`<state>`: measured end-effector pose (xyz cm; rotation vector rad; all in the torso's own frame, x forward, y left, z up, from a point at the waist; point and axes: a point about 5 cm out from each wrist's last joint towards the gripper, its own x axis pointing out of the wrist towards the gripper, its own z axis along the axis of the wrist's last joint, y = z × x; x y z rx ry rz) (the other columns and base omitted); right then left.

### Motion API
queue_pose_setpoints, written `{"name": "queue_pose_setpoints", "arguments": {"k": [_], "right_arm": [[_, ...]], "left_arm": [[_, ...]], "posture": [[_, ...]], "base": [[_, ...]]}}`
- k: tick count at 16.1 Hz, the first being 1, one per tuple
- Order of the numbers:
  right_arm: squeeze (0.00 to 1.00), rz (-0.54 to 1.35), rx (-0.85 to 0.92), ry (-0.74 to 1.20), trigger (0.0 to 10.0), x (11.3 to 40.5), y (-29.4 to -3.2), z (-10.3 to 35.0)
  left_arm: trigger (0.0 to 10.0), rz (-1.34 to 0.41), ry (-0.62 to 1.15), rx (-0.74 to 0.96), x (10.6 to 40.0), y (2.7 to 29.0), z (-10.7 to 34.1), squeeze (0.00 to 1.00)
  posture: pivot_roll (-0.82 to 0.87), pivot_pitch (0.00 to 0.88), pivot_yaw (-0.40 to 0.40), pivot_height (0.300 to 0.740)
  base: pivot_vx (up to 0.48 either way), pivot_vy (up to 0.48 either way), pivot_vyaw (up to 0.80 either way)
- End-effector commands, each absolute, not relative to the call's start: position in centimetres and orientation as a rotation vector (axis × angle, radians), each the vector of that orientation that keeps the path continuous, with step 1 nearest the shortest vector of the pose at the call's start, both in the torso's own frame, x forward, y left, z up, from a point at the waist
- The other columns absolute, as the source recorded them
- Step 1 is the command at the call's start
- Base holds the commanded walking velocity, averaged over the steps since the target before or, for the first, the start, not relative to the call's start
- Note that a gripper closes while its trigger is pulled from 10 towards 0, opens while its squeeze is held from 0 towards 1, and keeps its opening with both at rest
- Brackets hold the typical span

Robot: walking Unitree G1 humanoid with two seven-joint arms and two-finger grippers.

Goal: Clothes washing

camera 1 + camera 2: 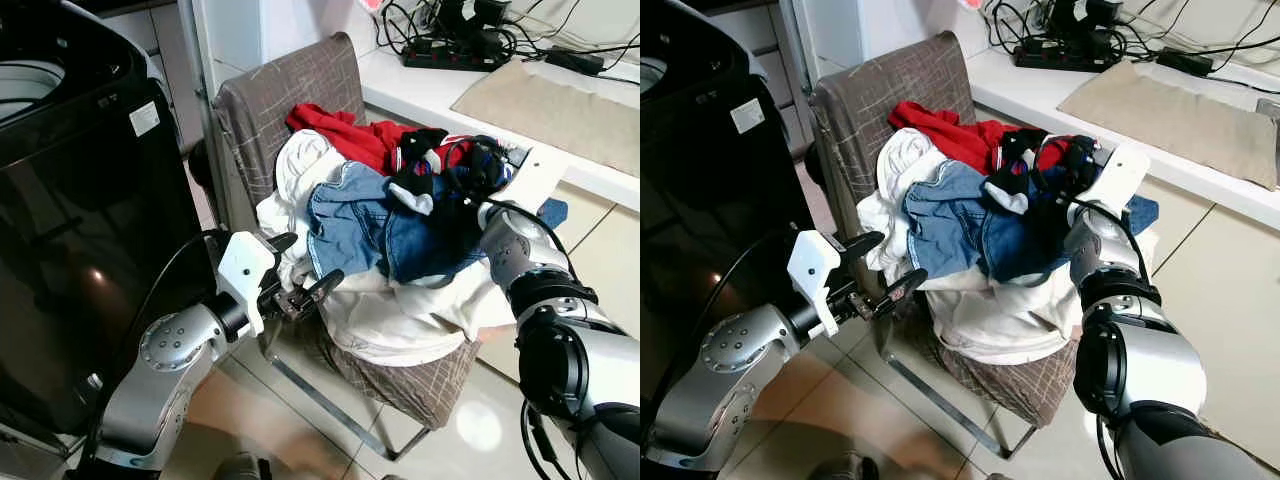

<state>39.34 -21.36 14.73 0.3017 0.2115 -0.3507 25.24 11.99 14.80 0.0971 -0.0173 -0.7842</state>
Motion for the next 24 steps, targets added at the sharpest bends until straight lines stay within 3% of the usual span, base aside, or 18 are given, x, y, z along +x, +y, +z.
{"name": "queue_pose_setpoints", "arguments": {"k": [1,6,7,15,17,18,24], "right_arm": [[0.00,-0.348,0.300,0.262,10.0,39.0,-21.6,13.8],[0.00,-0.275,0.268,0.327,10.0,39.1,-21.1,13.3],[0.00,-0.251,0.265,0.339,0.0,39.0,-20.9,13.2],[0.00,-0.154,0.372,0.324,0.0,38.9,-19.2,12.3],[0.00,-0.115,0.347,0.314,0.0,39.0,-18.5,12.3],[0.00,-0.104,0.343,0.311,0.0,38.9,-18.3,12.2],[0.00,-0.077,0.224,0.175,0.0,39.6,-18.6,14.2]], "left_arm": [[10.0,-0.801,-0.027,0.109,25.3,11.6,14.9,0.00],[10.0,-0.946,-0.028,0.036,24.9,11.4,15.7,0.00],[10.0,-0.965,-0.051,0.026,25.2,11.3,16.7,0.00],[10.0,-0.963,-0.075,0.023,25.5,10.4,17.2,0.00],[10.0,-0.966,-0.071,0.014,25.4,10.3,17.2,0.00],[10.0,-1.113,-0.001,0.019,23.7,9.8,16.5,0.00],[10.0,-1.056,-0.009,-0.004,24.1,9.6,16.4,0.00]], "posture": [[0.04,0.000,-0.032,0.740],[0.06,0.000,-0.042,0.740],[0.06,0.002,-0.040,0.740],[0.04,0.011,-0.034,0.740],[0.04,0.010,-0.036,0.740],[0.04,0.010,-0.036,0.740],[0.03,0.009,-0.034,0.740]], "base": [[0.000,0.000,0.00],[0.000,0.000,0.00],[0.000,0.000,0.00],[0.000,0.000,0.00],[0.000,0.000,0.00],[0.000,0.000,0.00],[0.000,0.000,0.00]]}}
